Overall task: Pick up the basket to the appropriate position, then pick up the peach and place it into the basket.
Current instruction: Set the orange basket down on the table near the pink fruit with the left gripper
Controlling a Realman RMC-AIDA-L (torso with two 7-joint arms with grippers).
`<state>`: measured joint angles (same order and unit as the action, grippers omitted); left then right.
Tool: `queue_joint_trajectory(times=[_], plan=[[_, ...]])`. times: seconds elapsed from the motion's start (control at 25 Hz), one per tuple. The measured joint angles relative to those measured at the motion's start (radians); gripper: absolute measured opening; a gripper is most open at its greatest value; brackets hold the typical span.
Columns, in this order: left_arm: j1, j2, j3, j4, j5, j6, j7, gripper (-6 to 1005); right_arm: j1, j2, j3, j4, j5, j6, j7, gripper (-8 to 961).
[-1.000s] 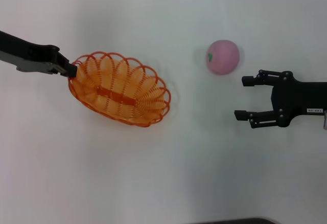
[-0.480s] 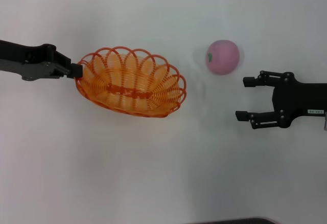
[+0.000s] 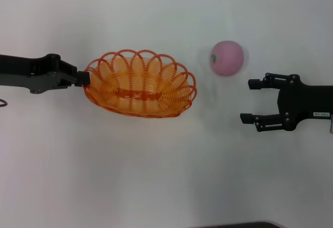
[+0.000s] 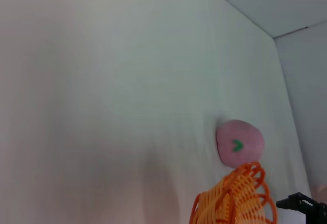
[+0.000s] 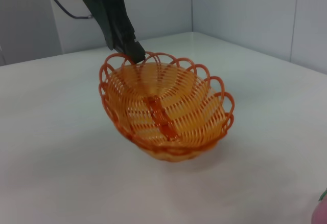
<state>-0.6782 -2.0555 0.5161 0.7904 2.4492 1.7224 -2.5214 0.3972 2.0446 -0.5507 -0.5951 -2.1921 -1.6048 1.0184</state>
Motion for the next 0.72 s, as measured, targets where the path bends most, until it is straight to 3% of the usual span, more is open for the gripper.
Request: queue_joint_trajectory(times=[0.72], plan=[[0.085, -0.074, 0.006, 0.034, -0.035, -0.043, 0.016, 36, -0.003, 0.0, 0.005, 0.0, 0.0, 0.0, 0.005, 902]])
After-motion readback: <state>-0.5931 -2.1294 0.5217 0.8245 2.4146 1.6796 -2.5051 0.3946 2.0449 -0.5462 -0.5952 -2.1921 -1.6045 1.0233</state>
